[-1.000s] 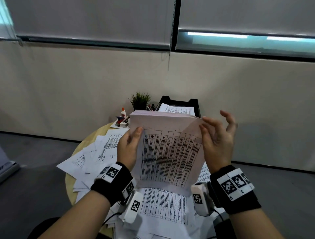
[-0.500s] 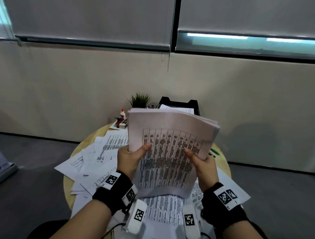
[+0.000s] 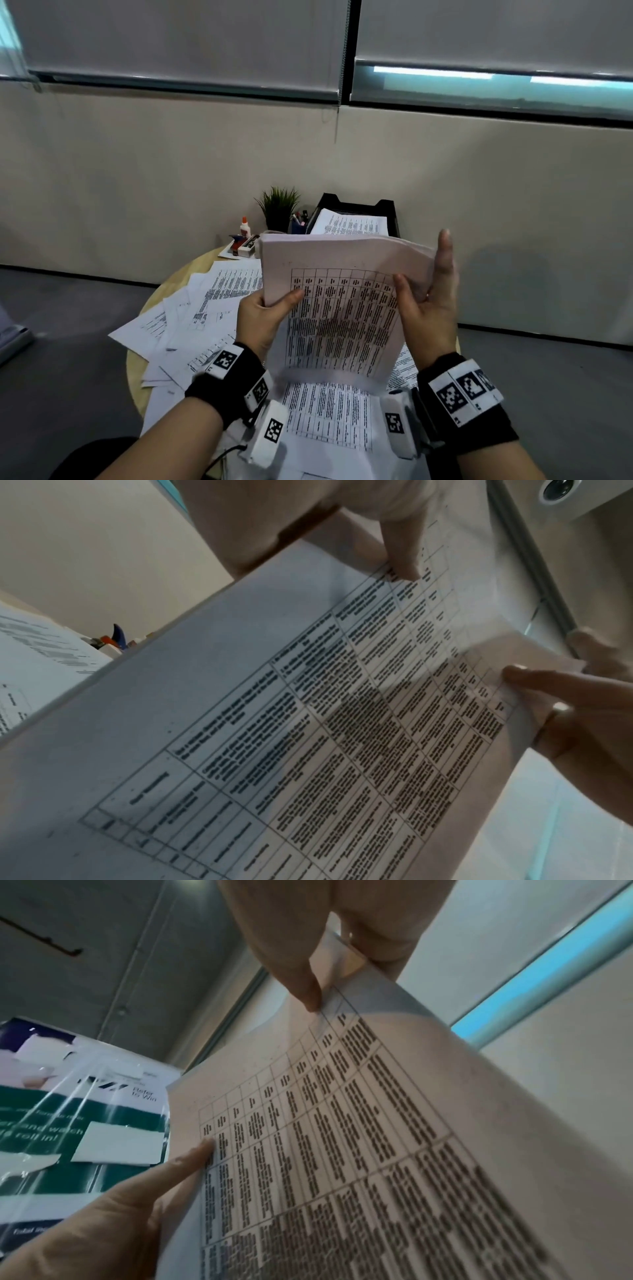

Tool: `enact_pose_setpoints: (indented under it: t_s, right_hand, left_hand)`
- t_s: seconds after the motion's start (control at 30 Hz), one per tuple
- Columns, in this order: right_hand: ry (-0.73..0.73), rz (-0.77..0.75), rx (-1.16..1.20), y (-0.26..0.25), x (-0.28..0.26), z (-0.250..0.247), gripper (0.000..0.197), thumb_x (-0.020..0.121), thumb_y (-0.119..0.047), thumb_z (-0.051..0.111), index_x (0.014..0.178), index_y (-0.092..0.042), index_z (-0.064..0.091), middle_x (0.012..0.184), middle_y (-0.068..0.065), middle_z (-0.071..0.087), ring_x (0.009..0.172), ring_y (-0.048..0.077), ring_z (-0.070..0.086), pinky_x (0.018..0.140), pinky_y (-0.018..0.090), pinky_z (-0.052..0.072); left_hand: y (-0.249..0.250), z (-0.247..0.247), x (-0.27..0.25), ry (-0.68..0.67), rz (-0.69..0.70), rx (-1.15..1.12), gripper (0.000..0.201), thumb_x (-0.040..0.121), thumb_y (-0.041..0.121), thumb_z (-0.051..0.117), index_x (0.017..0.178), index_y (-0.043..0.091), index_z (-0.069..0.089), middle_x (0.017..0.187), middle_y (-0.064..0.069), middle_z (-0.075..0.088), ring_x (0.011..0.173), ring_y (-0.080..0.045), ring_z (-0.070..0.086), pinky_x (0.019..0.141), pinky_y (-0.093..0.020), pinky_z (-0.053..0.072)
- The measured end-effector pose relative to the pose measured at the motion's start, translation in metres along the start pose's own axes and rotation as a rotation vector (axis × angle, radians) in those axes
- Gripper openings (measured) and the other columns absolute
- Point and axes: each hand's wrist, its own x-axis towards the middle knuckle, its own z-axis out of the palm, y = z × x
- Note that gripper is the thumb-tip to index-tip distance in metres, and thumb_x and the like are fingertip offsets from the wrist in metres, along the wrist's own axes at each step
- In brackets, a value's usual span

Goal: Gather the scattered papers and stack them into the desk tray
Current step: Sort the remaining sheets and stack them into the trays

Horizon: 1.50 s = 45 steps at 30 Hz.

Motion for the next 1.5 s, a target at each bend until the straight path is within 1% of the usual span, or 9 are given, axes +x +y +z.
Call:
enact_pose_setpoints:
  t_s: [0.1,0.23,0.43,0.67,0.87,1.13,1.27,1.37,1.5]
  right_hand:
    - [-0.018,-0.142,-0.146,-0.005,0.005,-0.005,0.075,0.089,-0.008,0.06,0.138,-0.055,0.028,0.132,-0.014,0.027,0.112,0.013,0.054,0.086,0.04,0.057]
    - [0.089,-0.269,-0.207,-0.01,0.008,-0.008,0.032,0.085,0.002,0.063,0.116,-0.007,0.063,0.128,0.016,0.041,0.11,-0.022,0.039,0.086,-0.001,0.04]
    - [-0.009,0.162,0.182,-0.001,0.002,-0.008,0.067,0.074,-0.036,0.076,0.132,-0.027,0.043,0.112,-0.003,0.062,0.091,0.011,0.068,0.077,0.029,0.058]
    - [-0.245,0.669,0.233,0.053,-0.044,0.006,0.028,0.07,-0.018,0.077,0.097,-0.013,0.068,0.088,-0.005,0.075,0.083,0.008,0.071,0.092,0.041,0.052]
    - [-0.137,0.626,0.322,0.054,-0.037,0.01,0.017,0.074,-0.01,0.076,0.089,-0.018,0.071,0.084,-0.007,0.076,0.081,0.004,0.07,0.075,0.024,0.051]
    - [-0.256,0.832,0.238,0.08,-0.068,0.019,0.017,0.073,-0.004,0.075,0.088,-0.009,0.068,0.087,0.007,0.075,0.086,0.023,0.071,0.07,0.033,0.056]
    - [-0.283,0.833,0.204,0.085,-0.069,0.019,0.015,0.078,-0.009,0.072,0.092,-0.007,0.067,0.089,0.007,0.074,0.083,0.022,0.07,0.058,0.024,0.053]
    - [-0.281,0.808,0.186,0.082,-0.069,0.018,0.006,0.082,-0.006,0.067,0.088,-0.006,0.067,0.083,0.006,0.074,0.077,0.018,0.07,0.057,0.023,0.053]
    - [-0.274,0.799,0.269,0.073,-0.064,0.016,0.005,0.085,0.003,0.061,0.09,0.003,0.063,0.079,0.011,0.072,0.07,0.021,0.069,0.054,0.024,0.054]
  left_hand:
    - [0.004,-0.002,0.001,-0.012,0.01,0.022,0.011,0.073,0.016,0.073,0.084,0.015,0.071,0.074,0.006,0.075,0.074,-0.008,0.07,0.071,-0.022,0.054]
    - [0.007,-0.004,0.002,0.014,0.027,-0.002,0.06,0.06,0.052,0.08,0.076,-0.005,0.064,0.074,-0.02,0.064,0.07,-0.026,0.059,0.069,-0.037,0.048]
    - [0.003,-0.007,0.002,-0.02,-0.019,-0.053,0.105,0.046,0.074,0.075,0.084,-0.022,0.053,0.083,-0.019,0.057,0.075,-0.029,0.053,0.077,-0.043,0.045]
    - [-0.028,-0.007,-0.009,-0.049,-0.136,0.07,0.063,0.037,0.059,0.083,0.076,0.014,0.065,0.062,0.008,0.07,0.067,-0.006,0.066,0.071,-0.026,0.047]
    - [-0.019,0.0,-0.002,-0.022,-0.086,0.107,0.014,0.067,0.012,0.078,0.075,0.014,0.068,0.066,0.005,0.072,0.069,-0.009,0.068,0.067,-0.02,0.056]
    - [-0.059,-0.016,-0.016,-0.063,-0.308,0.154,0.088,0.032,0.053,0.087,0.098,0.002,0.061,0.093,-0.017,0.068,0.089,-0.028,0.067,0.077,-0.035,0.054]
    - [-0.059,-0.014,-0.014,-0.058,-0.373,0.143,0.054,0.055,0.03,0.086,0.093,0.006,0.057,0.095,-0.016,0.065,0.089,-0.028,0.063,0.074,-0.029,0.049]
    - [-0.062,-0.013,-0.008,-0.035,-0.394,0.186,0.067,0.055,0.039,0.086,0.103,0.004,0.055,0.099,-0.01,0.066,0.094,-0.023,0.061,0.095,-0.035,0.043]
    - [-0.047,-0.009,-0.004,-0.073,-0.401,0.204,0.03,0.075,0.022,0.075,0.078,0.001,0.055,0.069,-0.006,0.059,0.058,-0.011,0.056,0.089,-0.027,0.038]
